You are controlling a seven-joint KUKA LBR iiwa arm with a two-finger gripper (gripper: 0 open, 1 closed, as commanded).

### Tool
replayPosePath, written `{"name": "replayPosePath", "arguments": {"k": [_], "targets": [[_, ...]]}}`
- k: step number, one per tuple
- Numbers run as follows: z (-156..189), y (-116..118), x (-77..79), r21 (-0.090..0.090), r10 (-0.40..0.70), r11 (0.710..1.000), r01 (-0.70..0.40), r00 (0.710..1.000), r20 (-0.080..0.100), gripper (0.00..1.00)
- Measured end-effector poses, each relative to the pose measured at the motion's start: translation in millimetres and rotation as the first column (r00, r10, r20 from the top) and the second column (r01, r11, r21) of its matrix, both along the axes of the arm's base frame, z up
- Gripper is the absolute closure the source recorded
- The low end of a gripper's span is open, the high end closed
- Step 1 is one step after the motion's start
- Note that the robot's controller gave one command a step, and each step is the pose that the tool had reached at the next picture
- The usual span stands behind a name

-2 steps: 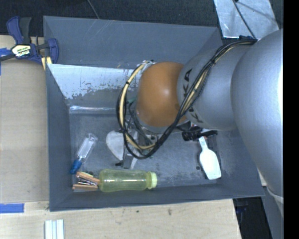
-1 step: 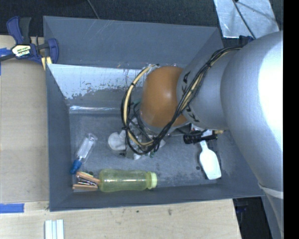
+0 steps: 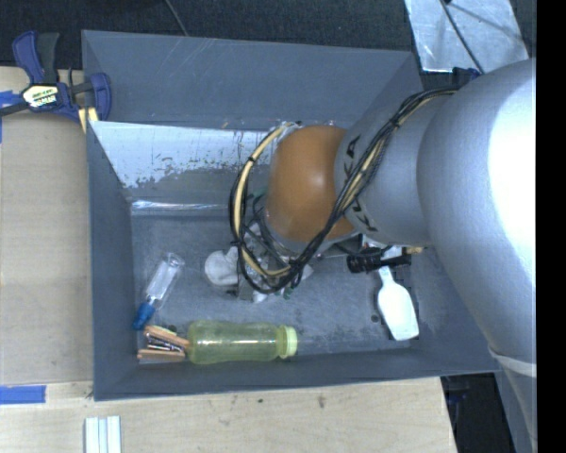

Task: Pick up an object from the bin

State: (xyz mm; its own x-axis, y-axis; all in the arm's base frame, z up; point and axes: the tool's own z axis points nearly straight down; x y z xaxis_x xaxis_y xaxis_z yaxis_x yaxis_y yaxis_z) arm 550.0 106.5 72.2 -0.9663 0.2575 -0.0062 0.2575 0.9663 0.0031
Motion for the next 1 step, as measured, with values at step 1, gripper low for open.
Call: {"name": "replayPosePath", "arguments": {"k": [1], "targets": [[139.2, -1.5, 30.2, -0.001, -0.020, 1.000, 0.020, 1.000, -0.004, 1.00]]}}
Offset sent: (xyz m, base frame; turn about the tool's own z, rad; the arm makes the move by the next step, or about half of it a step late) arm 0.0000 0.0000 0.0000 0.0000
